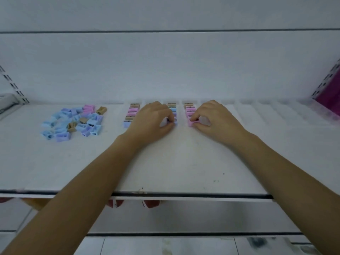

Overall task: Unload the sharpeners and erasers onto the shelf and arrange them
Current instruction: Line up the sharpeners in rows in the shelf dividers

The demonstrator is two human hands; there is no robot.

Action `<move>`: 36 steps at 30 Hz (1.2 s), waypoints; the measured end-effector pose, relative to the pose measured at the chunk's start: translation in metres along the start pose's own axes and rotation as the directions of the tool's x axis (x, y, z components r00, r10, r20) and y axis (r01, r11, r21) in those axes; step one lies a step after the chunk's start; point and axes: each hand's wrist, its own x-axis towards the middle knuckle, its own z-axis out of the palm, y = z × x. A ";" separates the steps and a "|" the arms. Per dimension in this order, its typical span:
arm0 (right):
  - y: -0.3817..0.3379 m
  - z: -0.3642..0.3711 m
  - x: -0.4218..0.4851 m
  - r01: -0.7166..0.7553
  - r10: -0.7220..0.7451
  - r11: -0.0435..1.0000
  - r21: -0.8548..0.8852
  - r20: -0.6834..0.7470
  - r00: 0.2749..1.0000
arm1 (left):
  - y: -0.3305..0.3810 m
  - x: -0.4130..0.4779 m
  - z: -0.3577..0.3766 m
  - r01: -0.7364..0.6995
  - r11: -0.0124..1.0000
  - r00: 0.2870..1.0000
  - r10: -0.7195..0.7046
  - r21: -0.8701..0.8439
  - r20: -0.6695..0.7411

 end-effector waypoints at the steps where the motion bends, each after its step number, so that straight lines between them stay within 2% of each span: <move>1: 0.000 0.001 0.000 0.004 -0.004 1.000 -0.001 -0.006 1.000 | 0.000 0.000 0.000 0.004 1.000 1.000 -0.004 -0.006 0.003; 9: 0.001 0.003 -0.001 0.017 -0.018 1.000 -0.007 -0.069 0.997 | -0.001 0.000 0.001 0.029 0.999 1.000 -0.029 -0.033 0.009; 36: 0.002 0.004 -0.002 0.061 -0.064 0.998 -0.031 -0.112 0.992 | -0.002 0.000 0.001 0.035 0.999 0.999 -0.036 -0.027 -0.017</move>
